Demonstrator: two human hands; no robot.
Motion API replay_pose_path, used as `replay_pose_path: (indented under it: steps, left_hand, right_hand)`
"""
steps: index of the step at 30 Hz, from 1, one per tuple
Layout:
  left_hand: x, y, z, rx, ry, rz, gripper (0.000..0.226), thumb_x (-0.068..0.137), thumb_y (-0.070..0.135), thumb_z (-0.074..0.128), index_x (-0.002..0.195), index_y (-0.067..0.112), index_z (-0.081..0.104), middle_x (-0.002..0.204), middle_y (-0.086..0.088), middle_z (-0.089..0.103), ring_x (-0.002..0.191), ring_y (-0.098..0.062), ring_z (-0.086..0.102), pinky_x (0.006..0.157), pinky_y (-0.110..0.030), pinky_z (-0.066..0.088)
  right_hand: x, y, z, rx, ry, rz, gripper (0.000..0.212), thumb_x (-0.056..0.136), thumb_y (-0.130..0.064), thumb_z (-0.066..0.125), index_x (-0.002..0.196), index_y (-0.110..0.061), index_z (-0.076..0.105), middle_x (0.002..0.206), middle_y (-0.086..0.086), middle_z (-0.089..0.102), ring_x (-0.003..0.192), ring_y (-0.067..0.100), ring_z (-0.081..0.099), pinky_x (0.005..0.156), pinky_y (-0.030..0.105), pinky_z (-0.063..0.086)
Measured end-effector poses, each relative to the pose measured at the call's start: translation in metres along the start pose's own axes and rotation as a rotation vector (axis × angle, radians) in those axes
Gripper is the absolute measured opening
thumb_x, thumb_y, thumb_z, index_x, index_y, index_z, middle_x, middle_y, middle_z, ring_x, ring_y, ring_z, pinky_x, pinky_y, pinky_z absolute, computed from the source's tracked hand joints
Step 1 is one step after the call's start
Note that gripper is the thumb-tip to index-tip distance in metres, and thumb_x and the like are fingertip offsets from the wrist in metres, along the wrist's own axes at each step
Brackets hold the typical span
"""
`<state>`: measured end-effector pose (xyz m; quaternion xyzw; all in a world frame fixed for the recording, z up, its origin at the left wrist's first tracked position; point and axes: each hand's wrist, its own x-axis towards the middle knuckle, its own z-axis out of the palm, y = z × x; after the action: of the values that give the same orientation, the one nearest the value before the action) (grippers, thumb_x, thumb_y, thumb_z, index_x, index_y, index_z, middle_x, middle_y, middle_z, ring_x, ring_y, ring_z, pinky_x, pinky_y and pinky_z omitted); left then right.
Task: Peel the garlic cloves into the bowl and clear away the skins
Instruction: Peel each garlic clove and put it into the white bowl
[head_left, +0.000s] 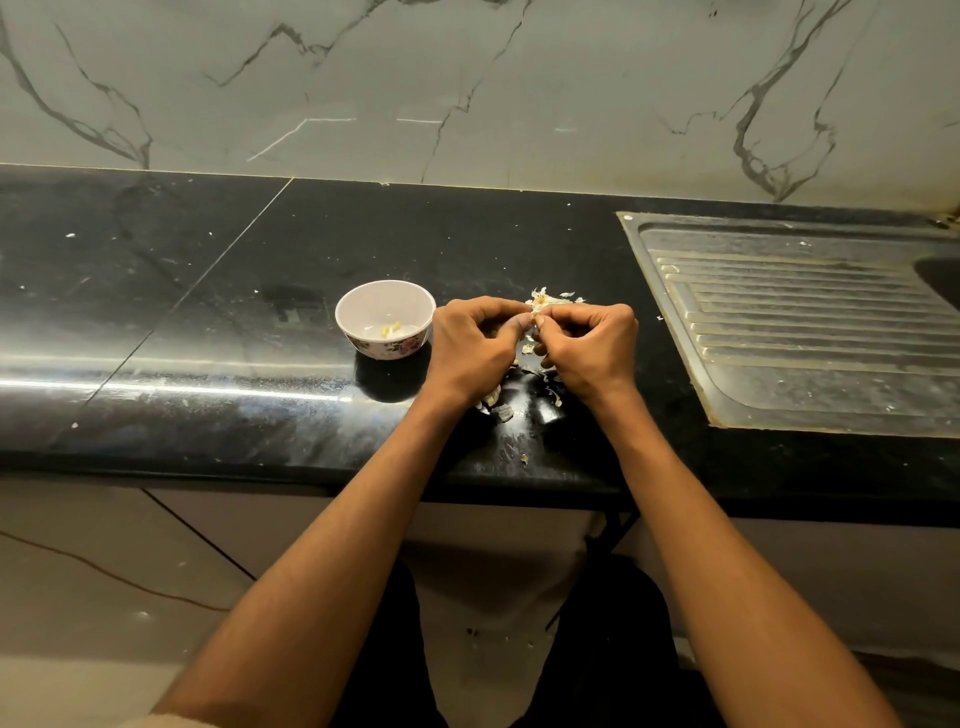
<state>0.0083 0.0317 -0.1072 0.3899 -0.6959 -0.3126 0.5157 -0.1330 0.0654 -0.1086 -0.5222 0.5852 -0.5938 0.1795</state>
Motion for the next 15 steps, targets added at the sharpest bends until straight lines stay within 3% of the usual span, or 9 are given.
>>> replay_pose_path:
  steps: [5,10,15]
  left_hand:
    - [-0.0003,0.0004,-0.001,-0.02,-0.009,-0.024,0.01,0.088,0.006,0.076,0.096,0.009,0.082,0.087,0.004,0.079,0.08,-0.003,0.075,0.076,-0.018,0.059]
    - [-0.0003,-0.0002,-0.0018,-0.054,-0.023,-0.031,0.011,0.089,0.004,0.075,0.096,0.009,0.082,0.088,0.002,0.079,0.082,-0.007,0.076,0.078,-0.022,0.06]
    - [0.0005,-0.0011,-0.0013,-0.128,0.002,-0.07,0.012,0.09,0.001,0.071,0.094,0.007,0.081,0.086,-0.001,0.079,0.083,-0.014,0.076,0.081,-0.03,0.061]
  right_hand:
    - [-0.0004,-0.0001,0.0002,0.005,-0.024,0.006,0.007,0.082,-0.013,0.078,0.081,-0.019,0.082,0.068,-0.001,0.076,0.058,0.028,0.072,0.056,0.048,0.062]
    - [-0.0004,-0.0026,0.0,0.024,-0.036,0.051,0.019,0.085,-0.006,0.076,0.077,-0.023,0.08,0.067,0.0,0.075,0.054,0.019,0.07,0.052,0.032,0.058]
    - [0.0019,-0.0032,0.0012,0.052,0.012,0.102,0.012,0.086,-0.002,0.075,0.081,-0.01,0.081,0.066,0.006,0.074,0.052,0.016,0.067,0.047,0.023,0.051]
